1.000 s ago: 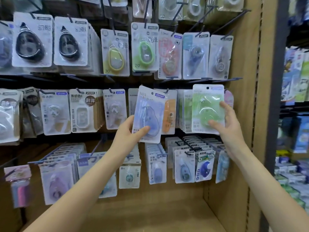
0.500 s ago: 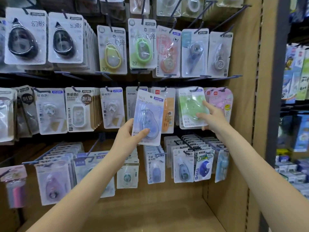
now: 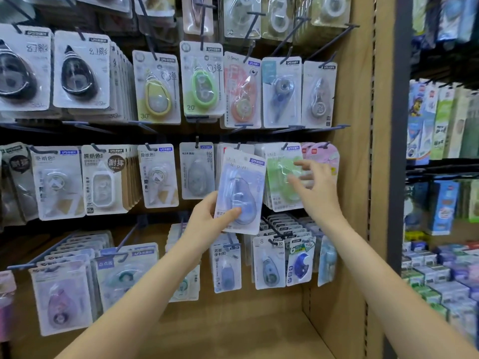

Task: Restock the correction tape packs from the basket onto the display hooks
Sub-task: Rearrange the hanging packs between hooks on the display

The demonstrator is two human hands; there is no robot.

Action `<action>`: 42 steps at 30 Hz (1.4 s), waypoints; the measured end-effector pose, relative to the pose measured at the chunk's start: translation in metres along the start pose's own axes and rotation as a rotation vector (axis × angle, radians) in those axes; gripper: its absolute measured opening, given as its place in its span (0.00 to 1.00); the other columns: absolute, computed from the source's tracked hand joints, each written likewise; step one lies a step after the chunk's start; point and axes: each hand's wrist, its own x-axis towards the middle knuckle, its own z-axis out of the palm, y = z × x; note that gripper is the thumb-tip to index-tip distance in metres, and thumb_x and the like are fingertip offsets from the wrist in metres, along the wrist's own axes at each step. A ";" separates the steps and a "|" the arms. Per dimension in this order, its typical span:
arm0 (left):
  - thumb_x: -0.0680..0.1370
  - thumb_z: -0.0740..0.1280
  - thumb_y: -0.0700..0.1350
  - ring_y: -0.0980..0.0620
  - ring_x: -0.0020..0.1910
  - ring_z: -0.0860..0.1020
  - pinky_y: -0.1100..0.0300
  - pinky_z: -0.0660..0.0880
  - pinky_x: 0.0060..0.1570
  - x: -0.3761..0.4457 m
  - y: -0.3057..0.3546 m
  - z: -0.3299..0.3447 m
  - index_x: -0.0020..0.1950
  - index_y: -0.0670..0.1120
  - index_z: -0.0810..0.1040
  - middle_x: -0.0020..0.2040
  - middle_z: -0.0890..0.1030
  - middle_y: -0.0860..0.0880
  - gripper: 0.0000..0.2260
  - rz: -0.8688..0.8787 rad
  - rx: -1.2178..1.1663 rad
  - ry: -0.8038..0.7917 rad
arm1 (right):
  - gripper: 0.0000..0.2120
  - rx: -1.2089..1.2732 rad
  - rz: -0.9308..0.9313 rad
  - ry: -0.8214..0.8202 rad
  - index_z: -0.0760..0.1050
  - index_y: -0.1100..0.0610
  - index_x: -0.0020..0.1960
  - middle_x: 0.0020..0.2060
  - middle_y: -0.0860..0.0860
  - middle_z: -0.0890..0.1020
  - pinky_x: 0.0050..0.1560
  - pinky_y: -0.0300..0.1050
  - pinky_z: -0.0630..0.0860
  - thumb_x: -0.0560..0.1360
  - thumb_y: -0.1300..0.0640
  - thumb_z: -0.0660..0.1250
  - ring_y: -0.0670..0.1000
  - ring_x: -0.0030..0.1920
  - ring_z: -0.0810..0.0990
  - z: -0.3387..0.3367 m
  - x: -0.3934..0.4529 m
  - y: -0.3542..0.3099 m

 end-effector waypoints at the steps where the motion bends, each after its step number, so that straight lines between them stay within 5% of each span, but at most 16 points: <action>1: 0.75 0.69 0.45 0.62 0.48 0.80 0.69 0.77 0.44 0.004 0.003 0.008 0.58 0.54 0.75 0.51 0.82 0.55 0.12 0.004 -0.013 -0.033 | 0.18 0.121 0.009 -0.115 0.69 0.52 0.64 0.53 0.47 0.71 0.50 0.30 0.73 0.76 0.56 0.67 0.45 0.52 0.75 0.003 0.000 -0.008; 3: 0.75 0.69 0.45 0.61 0.49 0.80 0.67 0.77 0.47 0.011 0.005 0.025 0.59 0.55 0.74 0.52 0.82 0.54 0.14 0.000 -0.042 -0.087 | 0.22 0.245 0.034 -0.243 0.66 0.49 0.67 0.56 0.41 0.72 0.49 0.26 0.70 0.75 0.59 0.67 0.38 0.53 0.73 0.011 0.002 -0.014; 6: 0.76 0.67 0.45 0.53 0.55 0.79 0.56 0.78 0.54 0.022 0.006 0.044 0.67 0.53 0.68 0.59 0.79 0.50 0.19 -0.029 -0.048 -0.119 | 0.22 0.316 0.102 -0.034 0.70 0.52 0.65 0.56 0.44 0.73 0.46 0.23 0.69 0.74 0.68 0.65 0.33 0.48 0.73 0.015 0.013 -0.004; 8: 0.78 0.65 0.42 0.50 0.53 0.80 0.58 0.79 0.49 0.027 0.005 0.053 0.71 0.54 0.62 0.62 0.77 0.47 0.23 -0.024 -0.051 -0.158 | 0.23 0.333 0.160 0.093 0.71 0.56 0.65 0.55 0.45 0.73 0.39 0.20 0.67 0.73 0.72 0.60 0.35 0.45 0.73 0.014 0.023 0.002; 11: 0.79 0.61 0.36 0.54 0.45 0.82 0.59 0.80 0.45 0.031 0.005 0.063 0.73 0.56 0.60 0.63 0.74 0.46 0.26 -0.023 0.008 -0.189 | 0.24 0.324 0.178 0.130 0.72 0.56 0.65 0.57 0.45 0.73 0.42 0.19 0.67 0.73 0.73 0.58 0.41 0.52 0.72 0.014 0.033 0.012; 13: 0.78 0.60 0.34 0.55 0.44 0.82 0.49 0.79 0.48 0.032 0.002 0.069 0.71 0.57 0.63 0.61 0.74 0.48 0.26 -0.017 0.103 -0.210 | 0.24 0.319 0.150 0.146 0.74 0.51 0.62 0.59 0.44 0.74 0.57 0.30 0.70 0.73 0.72 0.58 0.46 0.60 0.73 0.014 0.036 0.020; 16: 0.77 0.61 0.34 0.60 0.44 0.81 0.51 0.78 0.48 0.031 -0.002 0.072 0.70 0.60 0.64 0.63 0.72 0.47 0.27 -0.003 0.141 -0.246 | 0.25 0.319 0.099 0.170 0.74 0.44 0.59 0.63 0.47 0.75 0.67 0.52 0.69 0.72 0.70 0.59 0.50 0.66 0.71 0.012 0.036 0.026; 23: 0.78 0.61 0.36 0.41 0.51 0.80 0.46 0.77 0.51 0.036 -0.006 0.071 0.72 0.61 0.61 0.53 0.73 0.56 0.28 -0.007 0.188 -0.259 | 0.23 0.181 0.070 -0.032 0.73 0.53 0.66 0.67 0.49 0.73 0.65 0.38 0.65 0.75 0.70 0.60 0.47 0.69 0.67 0.006 0.058 0.025; 28: 0.78 0.60 0.37 0.48 0.41 0.74 0.45 0.76 0.50 0.042 -0.014 0.074 0.74 0.61 0.57 0.44 0.74 0.59 0.30 -0.027 0.240 -0.285 | 0.24 -0.042 0.087 -0.095 0.69 0.51 0.69 0.70 0.53 0.68 0.61 0.40 0.66 0.76 0.68 0.58 0.53 0.69 0.66 0.012 0.069 0.027; 30: 0.78 0.61 0.38 0.48 0.40 0.73 0.52 0.75 0.45 0.042 -0.012 0.075 0.76 0.58 0.53 0.52 0.77 0.49 0.31 -0.045 0.284 -0.317 | 0.24 -0.186 0.068 -0.064 0.67 0.51 0.71 0.69 0.55 0.66 0.64 0.45 0.64 0.77 0.66 0.58 0.55 0.67 0.67 0.018 0.066 0.027; 32: 0.78 0.62 0.40 0.50 0.53 0.75 0.60 0.71 0.53 0.037 -0.012 0.070 0.77 0.53 0.51 0.67 0.70 0.43 0.31 -0.001 0.456 -0.332 | 0.23 -0.336 0.038 0.003 0.66 0.51 0.70 0.65 0.57 0.65 0.64 0.50 0.65 0.77 0.63 0.59 0.58 0.63 0.67 0.020 0.052 0.027; 34: 0.78 0.62 0.41 0.51 0.64 0.70 0.65 0.65 0.57 0.025 -0.013 0.056 0.76 0.50 0.55 0.71 0.64 0.46 0.28 0.071 0.539 -0.270 | 0.21 -0.369 -0.023 0.144 0.69 0.55 0.68 0.63 0.58 0.66 0.59 0.47 0.64 0.75 0.64 0.60 0.58 0.61 0.67 0.016 0.031 0.024; 37: 0.78 0.61 0.39 0.54 0.58 0.73 0.68 0.71 0.49 -0.002 -0.021 0.024 0.72 0.50 0.63 0.65 0.68 0.50 0.23 0.135 0.495 -0.151 | 0.17 -0.255 -0.314 0.389 0.72 0.63 0.60 0.55 0.63 0.71 0.50 0.39 0.61 0.72 0.68 0.60 0.55 0.55 0.69 0.017 -0.006 0.010; 42: 0.77 0.59 0.36 0.58 0.49 0.75 0.65 0.74 0.44 -0.085 -0.045 -0.064 0.61 0.45 0.74 0.53 0.71 0.52 0.14 0.203 0.578 0.125 | 0.16 -0.033 -0.558 0.060 0.69 0.68 0.58 0.50 0.65 0.70 0.51 0.34 0.66 0.71 0.71 0.58 0.57 0.47 0.71 0.085 -0.075 -0.043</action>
